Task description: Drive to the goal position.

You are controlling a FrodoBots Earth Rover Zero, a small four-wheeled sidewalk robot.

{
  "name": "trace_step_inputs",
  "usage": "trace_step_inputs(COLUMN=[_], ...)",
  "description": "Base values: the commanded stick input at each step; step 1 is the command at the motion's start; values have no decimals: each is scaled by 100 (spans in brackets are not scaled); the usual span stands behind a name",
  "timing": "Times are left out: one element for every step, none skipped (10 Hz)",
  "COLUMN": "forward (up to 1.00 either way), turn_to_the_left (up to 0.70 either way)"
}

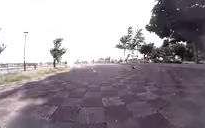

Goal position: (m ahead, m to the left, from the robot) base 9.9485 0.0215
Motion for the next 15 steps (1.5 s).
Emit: trace_step_inputs(forward=[70, 70, 70, 70, 70, 70, 70, 70, 70, 70, 70, 70, 70, 70, 70], turn_to_the_left=[0, 0, 0, -1, -1, -1, 0, 0, 0, 0, 0, 0, 0, 0, 0])
